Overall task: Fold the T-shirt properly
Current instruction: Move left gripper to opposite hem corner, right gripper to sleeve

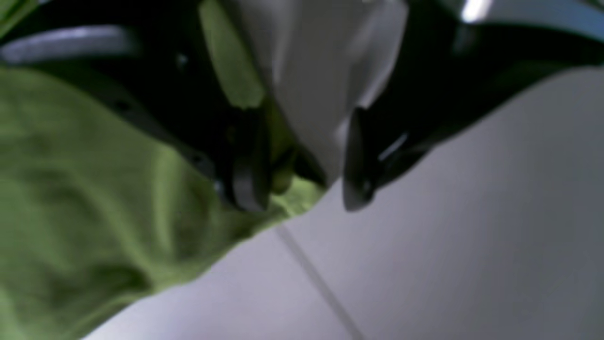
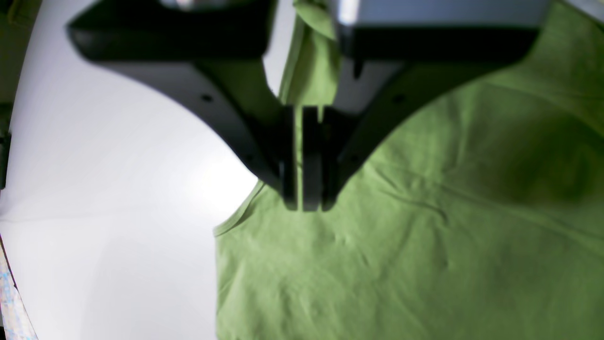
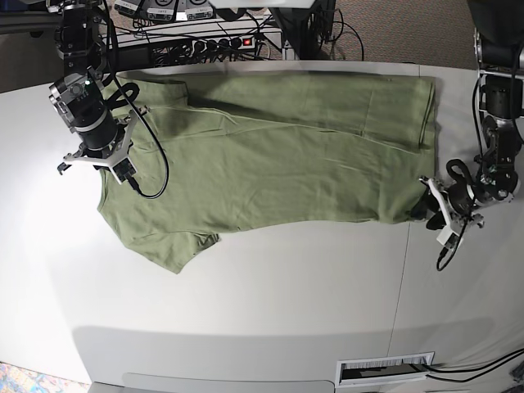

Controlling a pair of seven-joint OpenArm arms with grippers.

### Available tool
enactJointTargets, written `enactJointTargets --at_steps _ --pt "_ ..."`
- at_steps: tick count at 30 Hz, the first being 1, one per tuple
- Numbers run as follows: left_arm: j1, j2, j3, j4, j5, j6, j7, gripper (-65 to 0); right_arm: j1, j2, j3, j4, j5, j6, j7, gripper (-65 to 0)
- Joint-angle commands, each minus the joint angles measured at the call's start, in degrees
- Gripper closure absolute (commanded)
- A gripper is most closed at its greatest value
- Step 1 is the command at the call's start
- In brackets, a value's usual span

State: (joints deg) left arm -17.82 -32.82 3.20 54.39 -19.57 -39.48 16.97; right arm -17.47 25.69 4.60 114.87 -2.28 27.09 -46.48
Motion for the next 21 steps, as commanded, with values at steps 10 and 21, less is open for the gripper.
enactJointTargets --at_steps 10,21 --pt "-1.14 0.52 -0.22 0.57 -2.05 -0.52 1.05 0.0 0.87 0.83 0.72 0.96 -0.31 -0.31 1.01 -3.1" --pt "-1.2 -0.85 -0.22 0.59 -1.9 -0.52 1.25 0.0 8.76 0.79 0.76 -6.19 -0.7 -0.35 3.17 -9.8"
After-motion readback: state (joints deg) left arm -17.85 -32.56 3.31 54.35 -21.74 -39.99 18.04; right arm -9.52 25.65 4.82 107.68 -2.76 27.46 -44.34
